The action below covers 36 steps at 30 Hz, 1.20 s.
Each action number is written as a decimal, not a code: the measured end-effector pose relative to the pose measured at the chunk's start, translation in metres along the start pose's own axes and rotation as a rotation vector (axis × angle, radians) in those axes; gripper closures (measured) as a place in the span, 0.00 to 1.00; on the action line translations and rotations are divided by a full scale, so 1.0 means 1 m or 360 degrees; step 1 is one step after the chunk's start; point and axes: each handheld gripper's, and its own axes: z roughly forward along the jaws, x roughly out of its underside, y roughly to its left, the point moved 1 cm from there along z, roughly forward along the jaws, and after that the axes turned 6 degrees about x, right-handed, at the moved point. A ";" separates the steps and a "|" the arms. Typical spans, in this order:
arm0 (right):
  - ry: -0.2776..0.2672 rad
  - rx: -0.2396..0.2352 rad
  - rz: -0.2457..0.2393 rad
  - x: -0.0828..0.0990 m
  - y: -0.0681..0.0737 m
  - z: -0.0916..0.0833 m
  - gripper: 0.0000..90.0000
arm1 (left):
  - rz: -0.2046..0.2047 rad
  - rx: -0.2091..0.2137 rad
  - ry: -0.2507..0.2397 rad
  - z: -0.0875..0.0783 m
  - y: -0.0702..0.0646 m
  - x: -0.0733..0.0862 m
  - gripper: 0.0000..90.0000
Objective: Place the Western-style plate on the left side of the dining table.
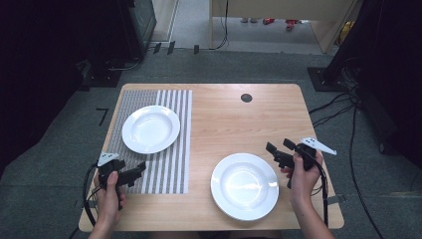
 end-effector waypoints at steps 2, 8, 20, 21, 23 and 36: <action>0.0002 0.0017 0.0015 0.004 -0.007 -0.005 0.16 | -0.0004 -0.0010 0.0009 0.000 0.001 0.005 0.18; -0.0002 0.0124 0.0057 0.019 -0.036 -0.021 0.16 | 0.0027 -0.0081 0.0025 -0.004 0.002 0.017 0.18; 0.0026 0.0270 0.0099 0.034 -0.074 -0.049 0.16 | 0.0022 -0.0242 0.0029 -0.014 0.020 0.034 0.17; 0.0034 0.0283 0.0103 0.037 -0.077 -0.051 0.16 | 0.0021 -0.0254 0.0034 -0.015 0.022 0.035 0.17; 0.0047 0.0291 0.0106 0.042 -0.081 -0.053 0.16 | 0.0024 -0.0293 0.0027 -0.018 0.025 0.038 0.17; 0.0126 0.0363 0.0081 0.058 -0.096 -0.071 0.16 | 0.0049 -0.0484 0.0036 -0.033 0.049 0.049 0.17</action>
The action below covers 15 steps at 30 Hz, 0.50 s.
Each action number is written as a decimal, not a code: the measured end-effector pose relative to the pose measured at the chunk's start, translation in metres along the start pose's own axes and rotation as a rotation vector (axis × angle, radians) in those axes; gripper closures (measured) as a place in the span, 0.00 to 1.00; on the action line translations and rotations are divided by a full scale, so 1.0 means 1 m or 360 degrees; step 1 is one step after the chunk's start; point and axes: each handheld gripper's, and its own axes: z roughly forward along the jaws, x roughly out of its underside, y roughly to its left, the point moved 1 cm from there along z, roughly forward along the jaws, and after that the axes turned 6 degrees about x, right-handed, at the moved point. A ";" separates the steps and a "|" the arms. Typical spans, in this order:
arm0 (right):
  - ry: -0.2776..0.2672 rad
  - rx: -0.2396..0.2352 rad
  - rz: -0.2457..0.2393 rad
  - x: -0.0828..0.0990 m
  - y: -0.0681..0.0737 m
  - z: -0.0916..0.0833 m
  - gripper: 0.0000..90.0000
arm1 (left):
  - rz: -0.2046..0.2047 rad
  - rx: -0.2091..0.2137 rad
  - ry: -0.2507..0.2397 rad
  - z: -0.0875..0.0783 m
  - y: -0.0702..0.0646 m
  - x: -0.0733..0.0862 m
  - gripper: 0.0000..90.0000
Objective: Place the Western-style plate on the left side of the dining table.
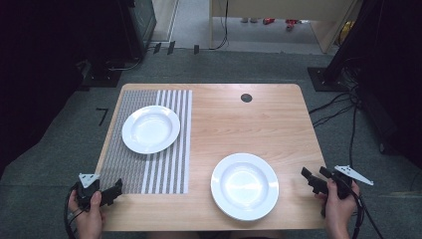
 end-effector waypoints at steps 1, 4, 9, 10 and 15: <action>0.0002 0.0002 -0.0003 0.001 -0.001 -0.001 0.16 | 0.0005 -0.0012 -0.0007 -0.001 0.001 0.001 0.17; 0.0032 0.0037 0.0011 0.005 -0.003 -0.004 0.16 | 0.0013 -0.0020 -0.0004 -0.002 0.003 0.004 0.17; 0.0079 0.0093 -0.0028 0.009 -0.002 -0.006 0.16 | 0.0035 -0.0024 -0.0013 -0.002 0.002 0.007 0.17; 0.0085 0.0104 -0.0044 0.010 0.000 -0.006 0.16 | 0.0033 -0.0019 -0.0016 -0.001 0.002 0.008 0.17; 0.0160 0.0171 -0.0167 0.012 0.010 -0.002 0.16 | 0.0027 -0.0022 -0.0036 -0.001 0.001 0.010 0.17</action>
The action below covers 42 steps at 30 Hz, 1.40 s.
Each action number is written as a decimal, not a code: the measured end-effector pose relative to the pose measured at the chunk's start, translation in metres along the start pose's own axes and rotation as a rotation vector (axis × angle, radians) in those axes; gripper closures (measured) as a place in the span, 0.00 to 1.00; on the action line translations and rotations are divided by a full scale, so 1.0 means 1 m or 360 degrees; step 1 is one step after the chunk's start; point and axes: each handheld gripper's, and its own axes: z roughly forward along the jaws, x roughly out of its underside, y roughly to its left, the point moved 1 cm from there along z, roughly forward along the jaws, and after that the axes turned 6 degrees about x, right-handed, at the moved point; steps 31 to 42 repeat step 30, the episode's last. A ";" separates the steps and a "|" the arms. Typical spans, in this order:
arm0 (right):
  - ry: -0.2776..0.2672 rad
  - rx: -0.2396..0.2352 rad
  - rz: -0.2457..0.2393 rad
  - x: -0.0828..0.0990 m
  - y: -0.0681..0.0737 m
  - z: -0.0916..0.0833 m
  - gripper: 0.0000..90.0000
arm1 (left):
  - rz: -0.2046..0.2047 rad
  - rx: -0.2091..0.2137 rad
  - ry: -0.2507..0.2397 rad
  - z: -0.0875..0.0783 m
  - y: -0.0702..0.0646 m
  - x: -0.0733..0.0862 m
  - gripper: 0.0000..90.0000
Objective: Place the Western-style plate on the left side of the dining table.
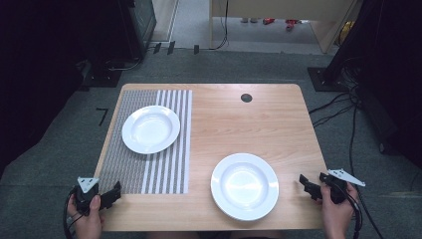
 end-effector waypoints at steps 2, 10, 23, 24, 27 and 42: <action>0.0012 0.0034 -0.0073 0.000 0.005 0.001 0.16 | -0.0004 0.0000 -0.0003 0.000 0.000 0.000 0.16; 0.0064 0.0106 -0.0304 0.002 0.021 0.005 0.15 | -0.0004 0.0001 -0.0002 0.000 0.000 0.000 0.16; 0.0067 0.0103 -0.0311 0.002 0.021 0.005 0.13 | -0.0001 0.0004 0.0000 0.001 0.001 0.000 0.16; 0.0068 0.0103 -0.0311 0.002 0.021 0.006 0.13 | -0.0001 0.0004 0.0000 0.001 0.001 0.000 0.16; 0.0068 0.0102 -0.0312 0.002 0.021 0.006 0.13 | -0.0001 0.0004 0.0001 0.001 0.001 0.000 0.16; 0.0068 0.0102 -0.0312 0.002 0.021 0.006 0.13 | 0.0000 0.0005 0.0001 0.001 0.001 0.000 0.16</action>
